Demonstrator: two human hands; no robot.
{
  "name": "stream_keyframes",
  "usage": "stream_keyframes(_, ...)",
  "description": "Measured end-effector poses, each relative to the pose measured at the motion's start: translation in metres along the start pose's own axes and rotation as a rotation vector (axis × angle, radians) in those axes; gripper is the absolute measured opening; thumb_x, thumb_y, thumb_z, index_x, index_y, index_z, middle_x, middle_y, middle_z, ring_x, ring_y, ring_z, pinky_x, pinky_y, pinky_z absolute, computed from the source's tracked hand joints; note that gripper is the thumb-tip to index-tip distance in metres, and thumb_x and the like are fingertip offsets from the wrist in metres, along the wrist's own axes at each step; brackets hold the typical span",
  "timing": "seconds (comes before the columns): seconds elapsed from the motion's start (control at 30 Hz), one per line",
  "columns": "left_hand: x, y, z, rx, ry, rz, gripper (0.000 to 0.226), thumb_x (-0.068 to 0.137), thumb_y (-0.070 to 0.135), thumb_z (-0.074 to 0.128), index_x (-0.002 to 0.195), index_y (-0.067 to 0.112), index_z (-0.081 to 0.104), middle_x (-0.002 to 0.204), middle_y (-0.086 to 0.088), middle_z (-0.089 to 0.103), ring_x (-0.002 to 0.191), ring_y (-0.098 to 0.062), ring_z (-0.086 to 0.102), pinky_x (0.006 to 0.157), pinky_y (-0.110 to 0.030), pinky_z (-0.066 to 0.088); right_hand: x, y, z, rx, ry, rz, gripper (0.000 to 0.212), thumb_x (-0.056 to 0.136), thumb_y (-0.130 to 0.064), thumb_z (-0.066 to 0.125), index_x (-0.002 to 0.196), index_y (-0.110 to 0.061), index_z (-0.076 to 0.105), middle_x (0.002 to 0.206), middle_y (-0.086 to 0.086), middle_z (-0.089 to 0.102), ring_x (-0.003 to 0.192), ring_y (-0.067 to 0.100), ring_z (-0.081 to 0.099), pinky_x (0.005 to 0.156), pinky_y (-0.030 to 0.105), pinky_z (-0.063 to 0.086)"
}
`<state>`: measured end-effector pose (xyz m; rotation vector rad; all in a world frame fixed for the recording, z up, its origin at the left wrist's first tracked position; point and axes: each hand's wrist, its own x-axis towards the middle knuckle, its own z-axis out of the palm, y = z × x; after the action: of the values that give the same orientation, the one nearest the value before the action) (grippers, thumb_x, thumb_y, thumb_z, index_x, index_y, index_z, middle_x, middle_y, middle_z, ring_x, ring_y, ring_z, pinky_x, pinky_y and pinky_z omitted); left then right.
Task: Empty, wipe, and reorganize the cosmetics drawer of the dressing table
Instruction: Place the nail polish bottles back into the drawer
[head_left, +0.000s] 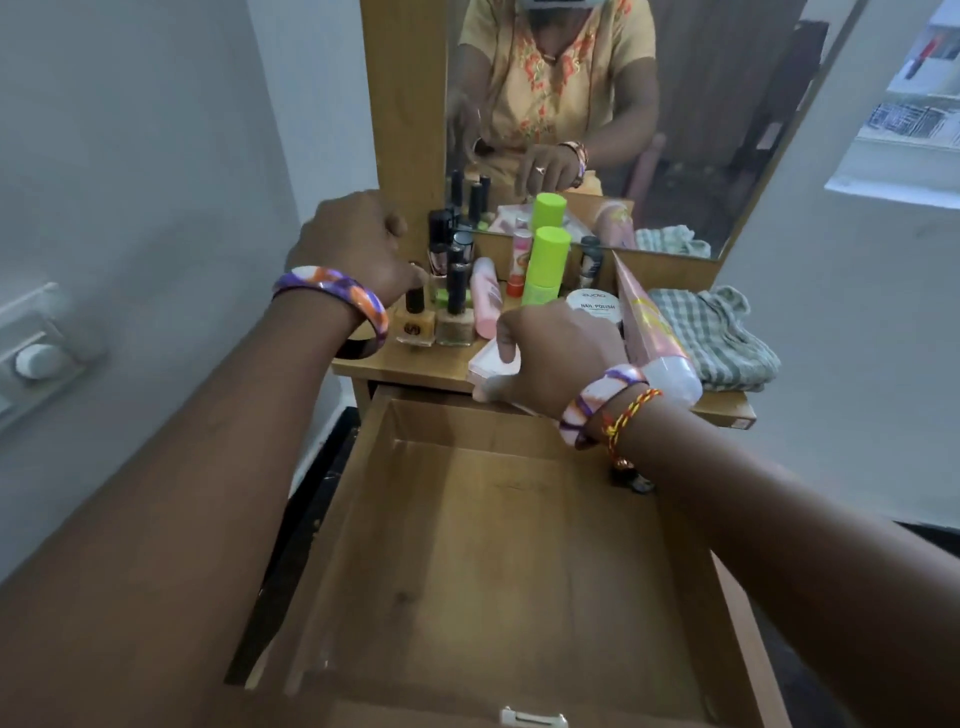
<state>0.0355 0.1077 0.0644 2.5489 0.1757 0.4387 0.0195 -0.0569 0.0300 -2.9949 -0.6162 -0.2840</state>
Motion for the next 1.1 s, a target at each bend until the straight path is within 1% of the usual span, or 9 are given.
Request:
stream_keyframes(0.07, 0.002, -0.004, 0.007, 0.013, -0.032, -0.028, 0.057, 0.075, 0.028, 0.076, 0.125, 0.010, 0.054, 0.126, -0.012, 0.059, 0.112, -0.030, 0.057, 0.088, -0.036, 0.046, 0.003, 0.000, 0.007, -0.044, -0.030, -0.007, 0.064, 0.075, -0.047, 0.070, 0.126, -0.015, 0.048, 0.101, 0.004, 0.065, 0.095, 0.026, 0.061, 0.065, 0.028, 0.040)
stream_keyframes(0.2, 0.008, -0.005, 0.016, -0.036, -0.107, -0.040, 0.051, 0.077, 0.022, 0.075, 0.124, 0.011, 0.057, 0.127, -0.011, 0.059, 0.112, -0.029, 0.058, 0.085, -0.031, 0.044, 0.008, 0.004, 0.002, 0.016, -0.117, 0.004, 0.040, 0.073, -0.045, 0.073, 0.099, -0.018, 0.060, 0.094, -0.001, 0.062, 0.091, 0.021, 0.059, 0.063, 0.027, 0.037)
stream_keyframes(0.33, 0.012, -0.003, 0.019, -0.051, -0.073, -0.024, 0.027, 0.086, 0.011, 0.065, 0.112, 0.009, 0.068, 0.119, -0.014, 0.065, 0.106, -0.029, 0.062, 0.085, -0.029, 0.044, 0.027, 0.000, -0.012, 0.282, 0.184, 0.035, 0.034, 0.080, -0.043, 0.065, 0.103, -0.019, 0.059, 0.083, -0.004, 0.057, 0.079, 0.016, 0.056, 0.067, 0.030, 0.049)
stream_keyframes(0.4, 0.012, -0.001, 0.017, -0.039, -0.052, -0.026, 0.024, 0.087, 0.010, 0.063, 0.111, 0.009, 0.069, 0.117, -0.015, 0.066, 0.105, -0.029, 0.062, 0.084, -0.027, 0.044, 0.046, -0.003, -0.012, 0.286, 0.226, 0.023, 0.036, 0.085, -0.034, 0.062, 0.118, -0.019, 0.058, 0.099, 0.004, 0.063, 0.092, 0.021, 0.060, 0.079, 0.035, 0.052)
stream_keyframes(0.5, 0.010, 0.004, 0.006, -0.041, -0.008, -0.020, 0.024, 0.086, 0.009, 0.064, 0.109, 0.008, 0.070, 0.117, -0.015, 0.066, 0.104, -0.029, 0.063, 0.085, -0.027, 0.045, 0.069, -0.009, -0.003, 0.263, 0.092, -0.026, 0.036, 0.086, -0.017, 0.062, 0.122, -0.017, 0.060, 0.120, 0.010, 0.062, 0.109, 0.025, 0.059, 0.090, 0.035, 0.050)
stream_keyframes(0.67, -0.002, 0.020, -0.024, -0.023, -0.045, 0.058, 0.020, 0.082, 0.008, 0.069, 0.102, 0.008, 0.072, 0.109, -0.015, 0.069, 0.096, -0.030, 0.065, 0.086, -0.031, 0.048, 0.067, -0.013, -0.010, 0.308, 0.057, -0.022, 0.019, 0.078, -0.007, 0.068, 0.097, -0.008, 0.071, 0.101, 0.010, 0.068, 0.094, 0.023, 0.062, 0.069, 0.020, 0.043)
stream_keyframes(0.77, -0.019, 0.033, -0.035, 0.003, -0.161, 0.114, 0.021, 0.081, 0.010, 0.071, 0.101, 0.006, 0.072, 0.105, -0.014, 0.069, 0.091, -0.028, 0.065, 0.085, -0.032, 0.048, 0.045, -0.005, -0.033, 0.345, 0.052, -0.038, 0.016, 0.079, -0.008, 0.066, 0.092, -0.004, 0.073, 0.077, 0.003, 0.065, 0.065, 0.008, 0.053, 0.049, 0.006, 0.036)
stream_keyframes(0.87, -0.035, 0.045, -0.037, -0.014, -0.280, 0.167, 0.017, 0.077, 0.010, 0.074, 0.094, 0.007, 0.073, 0.093, -0.010, 0.071, 0.085, -0.026, 0.067, 0.085, -0.033, 0.054, 0.017, 0.007, -0.055, 0.437, 0.011, 0.002, 0.016, 0.079, -0.013, 0.069, 0.085, 0.001, 0.072, 0.058, 0.002, 0.062, 0.037, 0.004, 0.052, 0.038, 0.004, 0.037)
stream_keyframes(1.1, -0.067, 0.080, 0.000, -0.026, -0.625, 0.230, 0.013, 0.073, 0.007, 0.076, 0.086, 0.008, 0.071, 0.080, -0.009, 0.071, 0.070, -0.018, 0.066, 0.056, -0.015, 0.055, -0.054, 0.050, -0.067, 0.392, -0.211, 0.099, 0.015, 0.071, -0.015, 0.076, 0.082, -0.006, 0.075, 0.060, -0.002, 0.065, 0.042, 0.002, 0.055, 0.043, 0.013, 0.048)
